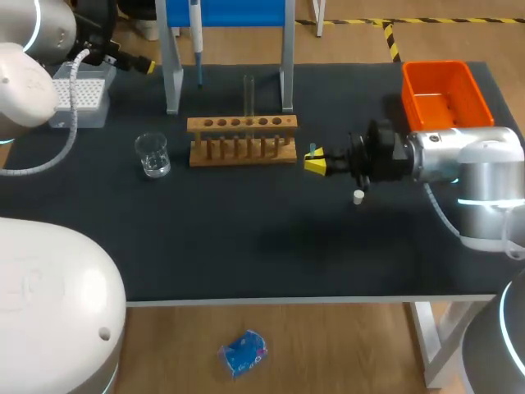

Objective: Invert the test tube, pick up the pipette, mount the tip to pipette, aspirate from beaker and dispense into the tube, eject the tip, return the pipette, and cap with the stopper.

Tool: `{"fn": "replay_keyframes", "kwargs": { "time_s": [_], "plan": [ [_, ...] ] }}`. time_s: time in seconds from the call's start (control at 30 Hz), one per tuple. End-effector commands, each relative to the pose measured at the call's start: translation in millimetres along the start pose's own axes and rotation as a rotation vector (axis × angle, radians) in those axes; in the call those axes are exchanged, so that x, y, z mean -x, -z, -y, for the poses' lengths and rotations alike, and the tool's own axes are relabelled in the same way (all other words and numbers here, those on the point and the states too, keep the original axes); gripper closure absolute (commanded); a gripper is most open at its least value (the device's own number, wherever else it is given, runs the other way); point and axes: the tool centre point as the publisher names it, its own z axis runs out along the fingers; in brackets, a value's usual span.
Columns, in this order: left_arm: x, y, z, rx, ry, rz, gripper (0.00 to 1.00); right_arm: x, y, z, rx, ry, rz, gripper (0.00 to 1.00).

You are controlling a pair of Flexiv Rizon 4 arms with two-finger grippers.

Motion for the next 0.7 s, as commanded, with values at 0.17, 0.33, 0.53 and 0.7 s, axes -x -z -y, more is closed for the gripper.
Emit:
{"fn": "replay_keyframes", "kwargs": {
  "time_s": [0.17, 0.33, 0.53, 0.7],
  "plan": [
    [-6.8, -37.4, 18.0, -0.055, 0.015, -0.005, 0.00, 0.1, 0.0, 0.0, -0.001, 0.001, -0.001, 1.00],
    [-8.9, -56.7, 31.9, -0.099, 0.042, 0.029, 0.00, 0.1, 0.0, 0.0, -0.001, 0.001, -0.001, 1.00],
    [-1.4, -73.8, 42.8, -0.129, 0.064, 0.073, 0.00, 0.1, 0.0, 0.0, -0.001, 0.001, -0.001, 1.00],
    [-0.4, -82.0, 56.6, -0.150, 0.093, 0.084, 0.00, 0.1, 0.0, 0.0, -0.001, 0.001, -0.001, 1.00]
  ]
}}
